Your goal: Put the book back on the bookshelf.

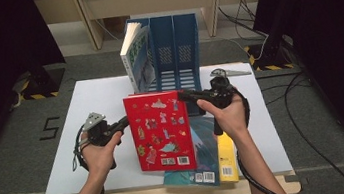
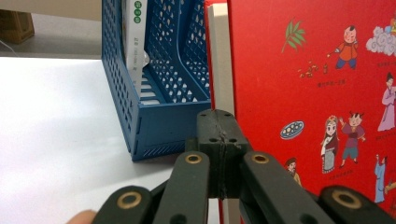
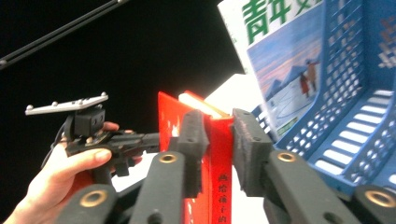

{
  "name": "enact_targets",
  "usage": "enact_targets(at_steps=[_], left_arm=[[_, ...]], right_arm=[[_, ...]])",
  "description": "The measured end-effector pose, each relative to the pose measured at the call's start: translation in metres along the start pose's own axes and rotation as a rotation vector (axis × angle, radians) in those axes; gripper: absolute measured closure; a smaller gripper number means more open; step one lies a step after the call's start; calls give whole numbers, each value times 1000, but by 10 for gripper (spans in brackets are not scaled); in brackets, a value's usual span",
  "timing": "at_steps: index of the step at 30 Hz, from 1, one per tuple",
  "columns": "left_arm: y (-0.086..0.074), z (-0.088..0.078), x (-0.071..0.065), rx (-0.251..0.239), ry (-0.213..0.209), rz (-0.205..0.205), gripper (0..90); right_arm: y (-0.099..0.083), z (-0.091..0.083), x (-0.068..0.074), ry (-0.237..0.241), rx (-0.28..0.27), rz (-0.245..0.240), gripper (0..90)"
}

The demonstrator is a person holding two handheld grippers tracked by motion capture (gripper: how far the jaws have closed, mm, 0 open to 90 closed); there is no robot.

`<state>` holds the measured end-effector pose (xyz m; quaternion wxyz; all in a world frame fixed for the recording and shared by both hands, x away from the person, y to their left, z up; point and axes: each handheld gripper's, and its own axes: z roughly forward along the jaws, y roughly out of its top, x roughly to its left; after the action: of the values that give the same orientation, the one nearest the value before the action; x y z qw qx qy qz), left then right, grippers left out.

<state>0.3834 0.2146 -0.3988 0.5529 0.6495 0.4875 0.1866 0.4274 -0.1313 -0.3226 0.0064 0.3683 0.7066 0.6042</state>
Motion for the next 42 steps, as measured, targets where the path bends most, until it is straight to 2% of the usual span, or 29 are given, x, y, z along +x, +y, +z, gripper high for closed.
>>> enact_targets(at_steps=[5,10,16,21,22,23,24,25,28,29,31,33,36,38,39,41,42], left_arm=[[-1,-2,-5,-4,-7,24,896],[-2,-1,-7,-1,-11,29,896],[-4,1,-9,14,-7,32,896],[-6,2,-6,23,-1,30,895],[-6,2,-6,20,-12,30,895],[-6,3,-7,20,-43,17,894],[-6,3,-7,20,-43,17,891],[-5,2,-11,12,-42,51,879],[-3,-2,-10,-13,-37,48,837],[-2,-6,-7,-31,-18,49,820],[-3,-8,-5,-33,-3,46,765],[-9,-12,2,-19,49,67,715],[-19,-14,9,1,100,72,647],[-22,-14,12,9,113,75,610],[-28,-14,15,26,138,85,591],[-33,-14,17,36,164,93,558],[-33,-14,17,36,164,93,532]], right_arm=[[-11,9,3,19,65,-20,697],[-17,9,1,22,70,-18,693],[-21,13,4,35,114,-18,687],[-26,18,3,63,120,21,734],[-26,17,3,75,116,30,767],[-26,17,3,82,113,40,795],[-26,17,3,82,113,40,795],[-26,18,4,63,111,54,800],[-27,18,3,76,108,63,802],[-28,17,3,68,99,70,803],[-29,15,3,63,86,79,803],[-28,12,3,55,73,77,804],[-25,6,5,23,50,63,804],[-24,4,6,12,37,54,803],[-21,0,7,-13,14,38,803],[-19,-3,9,-27,3,27,803],[-18,-4,10,-35,-3,23,803]])
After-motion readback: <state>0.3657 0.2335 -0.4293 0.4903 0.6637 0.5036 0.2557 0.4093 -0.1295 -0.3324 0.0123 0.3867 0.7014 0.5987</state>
